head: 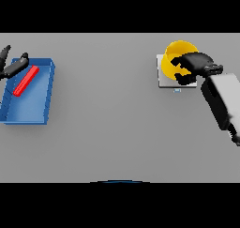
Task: Pick up the red beaker and tilt it to pour out 1 green nut into yellow bowl. Pick up the yellow bowl and place it on the metallic measuring scale.
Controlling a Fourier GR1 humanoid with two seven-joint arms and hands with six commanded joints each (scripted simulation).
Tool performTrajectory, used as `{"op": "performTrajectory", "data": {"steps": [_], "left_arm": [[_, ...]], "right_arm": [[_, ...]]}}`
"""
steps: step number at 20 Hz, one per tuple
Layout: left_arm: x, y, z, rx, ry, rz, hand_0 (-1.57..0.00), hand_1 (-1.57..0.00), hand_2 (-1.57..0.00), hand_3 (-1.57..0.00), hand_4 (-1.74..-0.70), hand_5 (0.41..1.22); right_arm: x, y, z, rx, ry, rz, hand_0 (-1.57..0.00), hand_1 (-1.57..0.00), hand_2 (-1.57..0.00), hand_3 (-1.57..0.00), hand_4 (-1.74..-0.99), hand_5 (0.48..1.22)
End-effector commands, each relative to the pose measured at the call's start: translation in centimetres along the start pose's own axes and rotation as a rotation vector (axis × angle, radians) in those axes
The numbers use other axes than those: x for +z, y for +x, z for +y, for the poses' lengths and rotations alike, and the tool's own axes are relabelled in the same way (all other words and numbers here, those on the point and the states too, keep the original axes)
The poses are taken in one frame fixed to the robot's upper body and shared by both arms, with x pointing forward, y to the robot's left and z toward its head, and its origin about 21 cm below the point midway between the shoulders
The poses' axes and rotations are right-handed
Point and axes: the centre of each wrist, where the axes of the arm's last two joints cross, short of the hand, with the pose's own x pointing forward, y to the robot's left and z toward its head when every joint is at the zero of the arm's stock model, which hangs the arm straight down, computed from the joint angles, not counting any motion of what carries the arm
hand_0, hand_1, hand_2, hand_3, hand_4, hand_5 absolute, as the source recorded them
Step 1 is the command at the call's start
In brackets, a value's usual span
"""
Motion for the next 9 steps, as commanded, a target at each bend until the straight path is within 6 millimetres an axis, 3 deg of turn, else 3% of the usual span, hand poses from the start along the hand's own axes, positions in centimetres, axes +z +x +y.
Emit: {"op": "performTrajectory", "data": {"steps": [1,4,9], "left_arm": [[-0.1,-0.2,-0.09,-0.013,0.001,0.011,0.0,0.0,0.0,0.0,-0.83,0.754],[-0.26,0.29,-0.15,-0.014,-0.004,0.01,0.0,0.0,0.0,0.0,-0.83,0.752],[-0.01,0.13,0.08,-0.007,0.008,-0.002,0.0,0.0,0.0,0.0,-0.83,0.76]], "right_arm": [[0.0,-0.07,0.15,0.008,0.005,0.003,-0.39,-0.38,-0.3,-0.26,-1.476,0.847],[0.08,-0.25,0.16,0.036,0.028,0.001,-0.2,-0.19,-0.15,-0.13,-1.435,0.817],[0.16,-0.23,-0.03,0.035,0.054,0.017,-0.06,-0.06,-0.05,-0.04,-1.39,0.779]]}}
